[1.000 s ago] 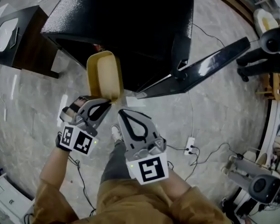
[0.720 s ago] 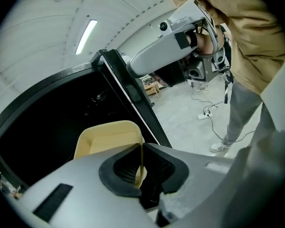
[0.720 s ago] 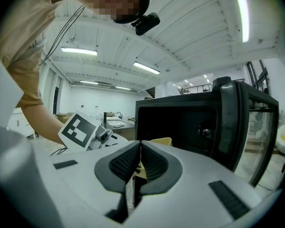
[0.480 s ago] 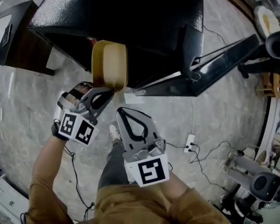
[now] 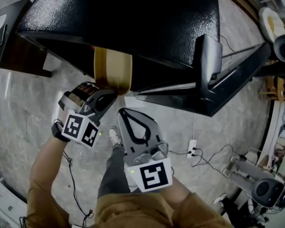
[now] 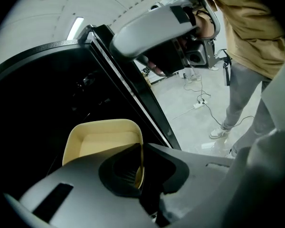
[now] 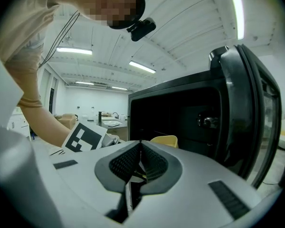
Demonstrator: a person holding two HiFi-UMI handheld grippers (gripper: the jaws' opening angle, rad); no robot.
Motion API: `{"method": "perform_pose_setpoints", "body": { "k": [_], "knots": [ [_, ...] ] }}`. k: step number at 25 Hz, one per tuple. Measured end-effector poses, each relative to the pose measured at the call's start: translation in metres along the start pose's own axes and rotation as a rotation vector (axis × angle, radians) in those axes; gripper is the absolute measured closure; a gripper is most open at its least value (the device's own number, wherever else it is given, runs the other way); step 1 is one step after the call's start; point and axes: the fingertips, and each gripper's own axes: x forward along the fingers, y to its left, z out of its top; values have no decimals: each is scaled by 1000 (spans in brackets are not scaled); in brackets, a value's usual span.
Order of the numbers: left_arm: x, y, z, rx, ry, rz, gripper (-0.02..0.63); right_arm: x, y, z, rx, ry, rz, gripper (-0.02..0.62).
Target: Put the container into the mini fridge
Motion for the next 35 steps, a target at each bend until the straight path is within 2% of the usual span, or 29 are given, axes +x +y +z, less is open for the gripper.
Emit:
{"method": "perform_pose_setpoints", "body": {
  "k": [6, 16, 35],
  "knots": [
    [8, -11, -13, -18, 7, -39, 588, 10, -2, -6, 4, 11, 3, 594],
    [39, 19, -43, -21, 88, -69, 588, 22, -6, -16, 50, 8, -17, 594],
    [73, 42, -75, -8, 130, -72, 588, 38, -10, -32, 113, 13, -44, 594]
  ]
}}
